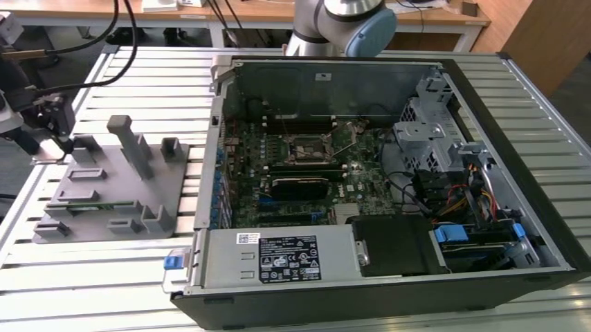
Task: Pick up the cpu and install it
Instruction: 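Pick up the cpu and move it towards the insertion slot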
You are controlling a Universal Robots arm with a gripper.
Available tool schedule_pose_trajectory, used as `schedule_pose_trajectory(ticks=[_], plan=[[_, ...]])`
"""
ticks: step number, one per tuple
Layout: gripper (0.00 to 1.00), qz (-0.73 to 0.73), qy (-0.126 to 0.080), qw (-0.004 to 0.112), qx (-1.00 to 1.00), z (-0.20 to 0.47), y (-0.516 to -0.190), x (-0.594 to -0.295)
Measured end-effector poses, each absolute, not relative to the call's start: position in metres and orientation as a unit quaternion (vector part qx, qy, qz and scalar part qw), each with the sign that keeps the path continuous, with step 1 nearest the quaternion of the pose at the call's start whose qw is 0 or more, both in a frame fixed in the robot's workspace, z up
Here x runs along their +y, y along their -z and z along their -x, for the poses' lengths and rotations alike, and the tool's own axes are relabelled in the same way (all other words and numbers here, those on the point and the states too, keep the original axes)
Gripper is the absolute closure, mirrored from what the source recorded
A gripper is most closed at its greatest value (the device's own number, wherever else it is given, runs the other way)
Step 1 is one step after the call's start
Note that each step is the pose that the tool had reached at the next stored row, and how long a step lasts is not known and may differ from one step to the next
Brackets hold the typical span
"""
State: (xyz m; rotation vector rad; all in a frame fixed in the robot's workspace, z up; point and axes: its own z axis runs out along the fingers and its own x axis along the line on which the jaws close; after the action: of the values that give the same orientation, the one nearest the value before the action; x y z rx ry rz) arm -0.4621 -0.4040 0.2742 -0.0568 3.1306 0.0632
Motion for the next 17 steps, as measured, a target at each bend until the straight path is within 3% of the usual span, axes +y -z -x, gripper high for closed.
schedule_pose_trajectory(ticks=[17], plan=[[0.47,0.018,-0.02,0.005,1.0,0.462,-0.3,-0.404]])
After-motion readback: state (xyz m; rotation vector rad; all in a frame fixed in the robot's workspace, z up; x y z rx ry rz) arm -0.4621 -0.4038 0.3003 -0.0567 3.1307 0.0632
